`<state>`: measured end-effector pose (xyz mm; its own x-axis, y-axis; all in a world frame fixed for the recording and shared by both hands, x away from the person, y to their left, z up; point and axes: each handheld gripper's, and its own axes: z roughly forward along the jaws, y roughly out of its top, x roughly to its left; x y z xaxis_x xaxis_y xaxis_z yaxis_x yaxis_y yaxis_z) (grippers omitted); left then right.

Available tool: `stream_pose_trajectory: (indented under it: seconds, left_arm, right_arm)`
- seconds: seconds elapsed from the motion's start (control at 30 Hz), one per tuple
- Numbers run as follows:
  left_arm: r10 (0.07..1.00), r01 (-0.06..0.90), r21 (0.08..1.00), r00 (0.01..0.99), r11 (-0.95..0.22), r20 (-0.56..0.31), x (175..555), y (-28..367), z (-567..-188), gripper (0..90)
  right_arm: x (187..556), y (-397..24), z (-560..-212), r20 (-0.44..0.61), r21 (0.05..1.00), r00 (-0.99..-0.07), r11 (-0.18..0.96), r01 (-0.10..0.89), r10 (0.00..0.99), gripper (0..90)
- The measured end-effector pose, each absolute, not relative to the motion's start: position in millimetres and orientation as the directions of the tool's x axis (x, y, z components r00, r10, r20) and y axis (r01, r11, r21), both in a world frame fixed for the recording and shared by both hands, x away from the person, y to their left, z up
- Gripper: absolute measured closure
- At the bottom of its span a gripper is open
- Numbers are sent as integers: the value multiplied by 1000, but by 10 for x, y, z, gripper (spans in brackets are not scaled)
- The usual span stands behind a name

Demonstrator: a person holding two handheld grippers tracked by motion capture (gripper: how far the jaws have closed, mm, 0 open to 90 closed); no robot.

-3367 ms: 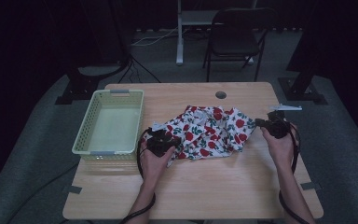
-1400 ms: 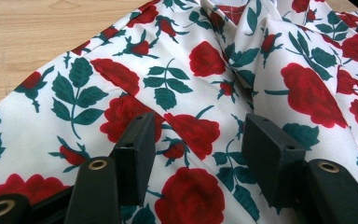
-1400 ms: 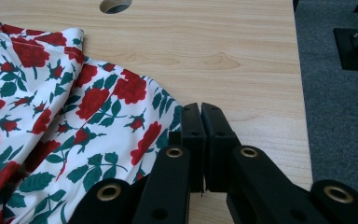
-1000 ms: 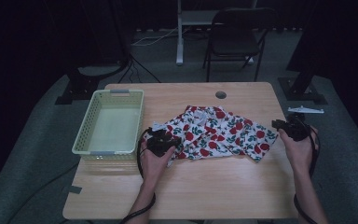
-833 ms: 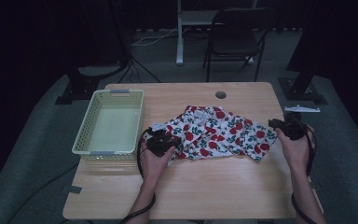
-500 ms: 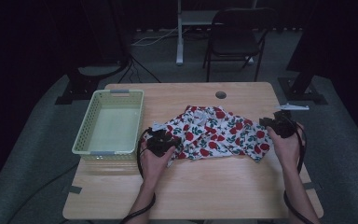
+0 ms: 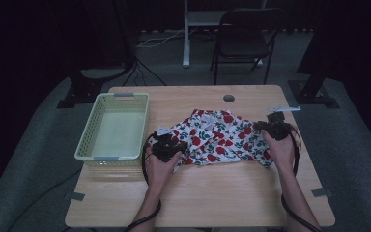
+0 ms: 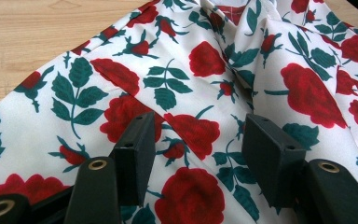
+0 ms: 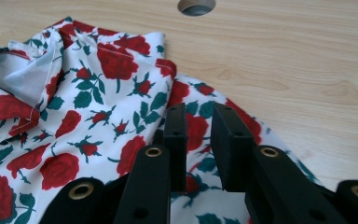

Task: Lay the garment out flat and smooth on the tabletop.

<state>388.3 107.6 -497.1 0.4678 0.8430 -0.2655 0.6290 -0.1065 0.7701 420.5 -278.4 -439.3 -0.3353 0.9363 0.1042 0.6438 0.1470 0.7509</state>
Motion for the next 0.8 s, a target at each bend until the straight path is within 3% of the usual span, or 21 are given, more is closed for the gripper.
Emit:
stream_pose_trajectory:
  seconds: [0.8]
  left_arm:
    - [842,627,771,469,-107,-265,3884,1073,-4973,456]
  right_arm:
    - [4403,-2440,-4590,152,712,-352,145,687,924,760]
